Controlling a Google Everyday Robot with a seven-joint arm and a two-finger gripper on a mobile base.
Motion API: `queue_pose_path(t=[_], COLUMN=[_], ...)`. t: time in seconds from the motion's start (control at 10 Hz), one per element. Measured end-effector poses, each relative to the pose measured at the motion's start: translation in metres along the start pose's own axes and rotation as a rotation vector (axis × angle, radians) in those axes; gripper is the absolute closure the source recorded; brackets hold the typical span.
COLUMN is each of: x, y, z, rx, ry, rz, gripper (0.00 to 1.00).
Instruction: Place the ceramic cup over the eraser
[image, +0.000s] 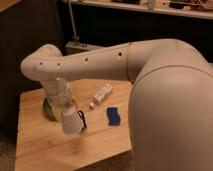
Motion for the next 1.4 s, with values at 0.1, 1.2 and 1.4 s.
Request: queue_pose_path(t=[0.1, 1.2, 1.4], x=[-0.006, -0.015, -0.014], y=[-0.026, -0.074, -0.074], z=[-0.015, -0.039, 0.000], rx=[0.010, -0.018, -0.049], ry=[-0.012, -0.076, -0.083], rz=[0.027, 0.118, 0.127], gripper=[1.00, 1.00, 1.00])
